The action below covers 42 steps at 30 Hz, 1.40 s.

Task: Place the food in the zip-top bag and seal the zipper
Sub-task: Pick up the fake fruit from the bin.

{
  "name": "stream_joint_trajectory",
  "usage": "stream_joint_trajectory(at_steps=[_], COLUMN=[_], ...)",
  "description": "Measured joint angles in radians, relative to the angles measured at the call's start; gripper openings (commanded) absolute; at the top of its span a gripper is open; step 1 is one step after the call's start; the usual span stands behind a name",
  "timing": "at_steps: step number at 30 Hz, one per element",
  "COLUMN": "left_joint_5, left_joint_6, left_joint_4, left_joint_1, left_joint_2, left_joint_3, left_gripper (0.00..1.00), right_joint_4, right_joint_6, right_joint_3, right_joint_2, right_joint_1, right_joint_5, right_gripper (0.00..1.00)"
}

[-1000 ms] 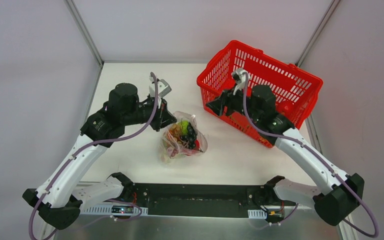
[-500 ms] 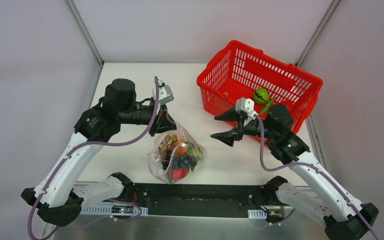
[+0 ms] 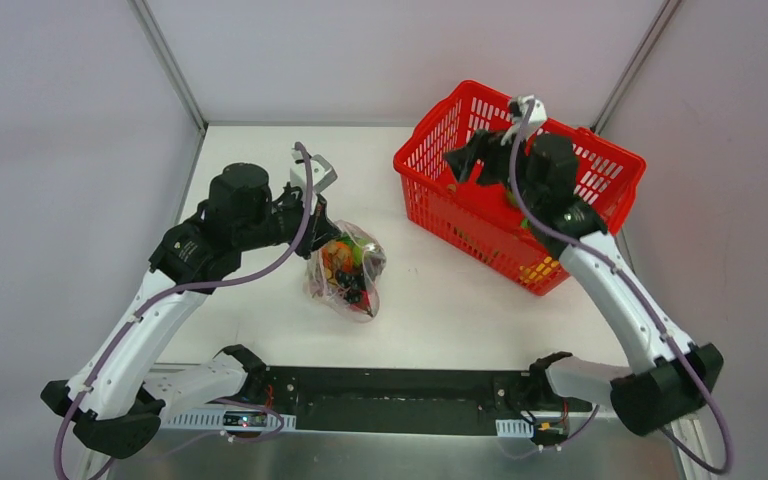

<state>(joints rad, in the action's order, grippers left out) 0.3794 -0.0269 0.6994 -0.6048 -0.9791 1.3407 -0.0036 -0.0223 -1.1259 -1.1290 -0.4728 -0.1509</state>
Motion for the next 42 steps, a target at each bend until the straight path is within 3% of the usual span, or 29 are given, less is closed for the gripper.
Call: stream_joint_trajectory(at_steps=[5, 10, 20, 24, 27, 34, 42], left_joint_5=[-0.083, -0.124, -0.154, -0.154, -0.154, -0.154, -0.151], left_joint_6=[0.049, 0.08, 0.087, 0.09, 0.092, 0.105, 0.122], left_joint_4=[-0.037, -0.058, -0.082, -0.085, -0.087, -0.098, -0.12], left_joint_1=[0.0, 0.0, 0.0, 0.0, 0.0, 0.0, 0.0], left_joint_2=[0.0, 0.002, 0.036, 0.036, 0.036, 0.037, 0.041], left_joint_3=[-0.051, -0.064, -0.094, -0.094, -0.094, -0.113, -0.131], left_gripper=[0.0, 0.0, 0.0, 0.0, 0.0, 0.0, 0.0], right_joint_4=[-0.106, -0.249, -0.566, -0.612, -0.609, -0.434, -0.301], right_joint_6=[0.154, 0.204, 0.009, -0.028, -0.017, 0.073, 0.185], right_joint_3=[-0.213, -0.314, -0.485, -0.499, -0.499, -0.496, -0.466], right_joint_2=[-0.246, -0.461, -0.733, -0.784, -0.793, -0.78, -0.788], right_joint_1=[0.157, 0.24, 0.33, 0.324, 0.319, 0.367, 0.449], right_joint_5=[0.019, 0.007, -0.235, -0.274, -0.196, 0.207, 0.4], right_gripper=[0.7, 0.63, 0.56, 0.59, 0.67, 0.78, 0.86])
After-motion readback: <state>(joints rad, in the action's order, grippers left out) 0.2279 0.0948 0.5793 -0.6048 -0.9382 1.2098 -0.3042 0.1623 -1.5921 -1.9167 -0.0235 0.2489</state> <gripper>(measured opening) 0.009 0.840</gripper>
